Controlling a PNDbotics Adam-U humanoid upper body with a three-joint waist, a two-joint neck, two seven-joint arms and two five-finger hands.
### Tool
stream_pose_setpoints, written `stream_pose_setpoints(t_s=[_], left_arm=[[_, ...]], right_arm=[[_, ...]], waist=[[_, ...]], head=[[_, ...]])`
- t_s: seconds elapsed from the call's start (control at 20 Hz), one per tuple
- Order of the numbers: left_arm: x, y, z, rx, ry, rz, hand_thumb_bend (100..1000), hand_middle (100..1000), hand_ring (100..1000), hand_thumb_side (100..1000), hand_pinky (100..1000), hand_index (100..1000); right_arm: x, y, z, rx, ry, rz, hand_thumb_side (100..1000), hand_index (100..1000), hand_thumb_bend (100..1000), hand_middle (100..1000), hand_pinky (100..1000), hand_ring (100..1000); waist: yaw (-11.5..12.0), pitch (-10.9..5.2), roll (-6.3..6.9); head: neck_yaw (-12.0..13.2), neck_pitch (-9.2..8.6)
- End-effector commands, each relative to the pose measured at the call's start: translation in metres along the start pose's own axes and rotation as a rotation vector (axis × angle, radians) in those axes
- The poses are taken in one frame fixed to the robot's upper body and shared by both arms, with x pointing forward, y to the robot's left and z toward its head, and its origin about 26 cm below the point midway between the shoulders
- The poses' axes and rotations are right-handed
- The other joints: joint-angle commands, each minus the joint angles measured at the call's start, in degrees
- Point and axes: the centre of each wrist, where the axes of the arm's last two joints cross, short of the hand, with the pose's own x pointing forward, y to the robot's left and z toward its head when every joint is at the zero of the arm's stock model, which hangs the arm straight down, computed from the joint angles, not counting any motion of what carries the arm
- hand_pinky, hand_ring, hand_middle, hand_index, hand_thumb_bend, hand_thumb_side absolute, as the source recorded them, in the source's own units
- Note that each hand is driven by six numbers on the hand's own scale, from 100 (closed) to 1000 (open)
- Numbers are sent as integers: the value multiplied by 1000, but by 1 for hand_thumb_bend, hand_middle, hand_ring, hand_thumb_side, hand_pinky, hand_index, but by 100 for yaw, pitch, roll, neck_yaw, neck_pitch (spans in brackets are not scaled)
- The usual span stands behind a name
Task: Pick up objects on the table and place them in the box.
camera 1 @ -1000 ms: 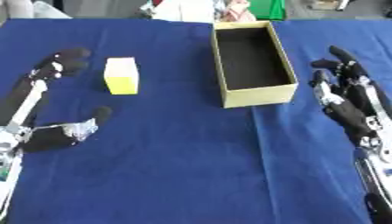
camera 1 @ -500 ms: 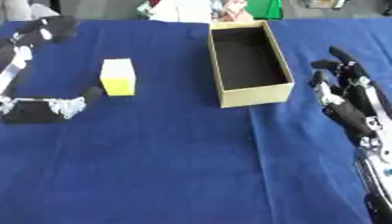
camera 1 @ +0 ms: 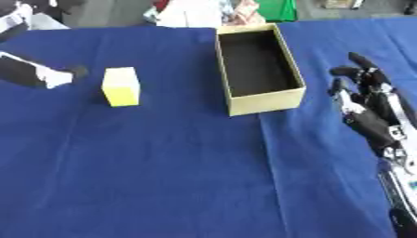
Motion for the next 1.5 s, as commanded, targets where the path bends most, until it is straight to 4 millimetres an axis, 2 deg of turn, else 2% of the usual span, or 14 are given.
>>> stream_pose_setpoints(t_s=[0.05,0.45,0.9,1.2,1.5], left_arm=[[-18,7,-6,-98,35,-30,474,886,847,245,820,950],[-43,3,-42,-212,80,-9,487,885,845,276,817,950],[-52,-27,-75,-265,153,38,494,882,840,316,812,950],[-52,-46,-84,-313,192,15,522,880,837,326,806,946],[-54,-53,-85,-325,212,1,523,880,837,328,806,946]], right_arm=[[5,-4,-1,13,-15,27,293,971,100,736,762,1000],[2,-3,1,21,-4,26,297,971,100,736,762,1000],[1,-2,2,29,3,22,300,971,100,735,762,1000],[0,-1,2,32,4,19,301,971,100,735,762,1000],[1,-1,2,33,3,18,301,971,100,735,762,1000]], waist=[[-16,-131,13],[-47,-191,40],[-112,-218,39],[-140,-226,45],[-143,-227,45]], head=[[2,-30],[-13,20],[19,72],[30,76],[33,71]])
